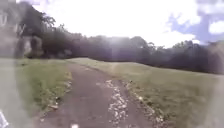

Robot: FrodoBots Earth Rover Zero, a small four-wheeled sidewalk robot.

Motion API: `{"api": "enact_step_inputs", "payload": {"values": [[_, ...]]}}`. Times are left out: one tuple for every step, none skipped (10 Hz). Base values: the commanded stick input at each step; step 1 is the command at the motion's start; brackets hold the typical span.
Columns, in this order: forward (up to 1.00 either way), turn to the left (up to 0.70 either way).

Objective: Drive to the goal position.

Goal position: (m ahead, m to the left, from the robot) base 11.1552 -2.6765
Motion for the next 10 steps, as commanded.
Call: {"api": "enact_step_inputs", "payload": {"values": [[1.0,0.38],[1.0,0.21],[1.0,0.04],[1.0,0.0],[1.0,0.0],[1.0,0.0],[1.0,0.4],[1.0,0.4],[1.0,0.4],[1.0,0.4]]}}
